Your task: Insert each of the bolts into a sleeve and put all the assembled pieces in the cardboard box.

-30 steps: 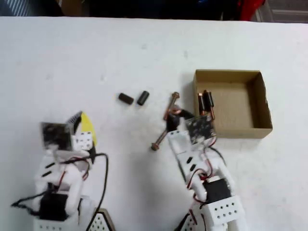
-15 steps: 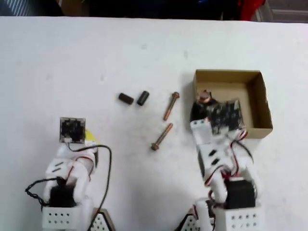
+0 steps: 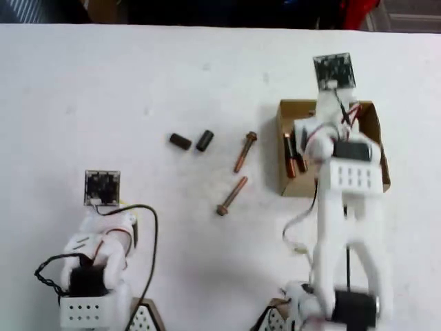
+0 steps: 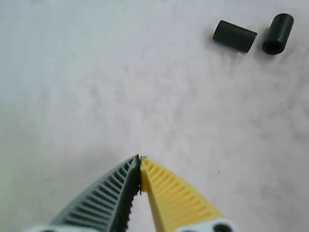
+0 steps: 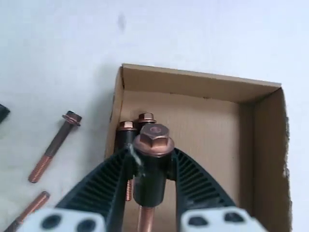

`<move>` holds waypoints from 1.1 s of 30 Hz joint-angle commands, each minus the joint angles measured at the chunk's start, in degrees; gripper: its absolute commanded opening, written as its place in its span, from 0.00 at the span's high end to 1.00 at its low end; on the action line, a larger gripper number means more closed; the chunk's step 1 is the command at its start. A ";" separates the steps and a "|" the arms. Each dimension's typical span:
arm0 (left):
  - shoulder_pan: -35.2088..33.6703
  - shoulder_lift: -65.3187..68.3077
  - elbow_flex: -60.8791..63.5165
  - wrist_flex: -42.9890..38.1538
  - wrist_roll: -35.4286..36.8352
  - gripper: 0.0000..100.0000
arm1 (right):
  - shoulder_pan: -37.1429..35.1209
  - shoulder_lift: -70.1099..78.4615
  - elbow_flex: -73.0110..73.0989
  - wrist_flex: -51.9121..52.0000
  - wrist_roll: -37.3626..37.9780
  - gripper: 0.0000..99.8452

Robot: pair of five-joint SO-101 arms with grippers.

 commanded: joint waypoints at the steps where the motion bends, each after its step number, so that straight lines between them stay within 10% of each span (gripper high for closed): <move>1: -0.13 -0.48 -0.18 2.20 -0.18 0.98 | 3.38 15.43 -12.84 0.04 1.85 0.98; 19: -0.04 -0.48 -0.18 6.59 -0.53 0.98 | 6.29 53.58 -48.35 14.90 7.21 0.98; 33: -0.04 -0.48 -0.18 6.51 -0.62 0.98 | 5.23 62.73 -68.75 29.05 6.95 0.74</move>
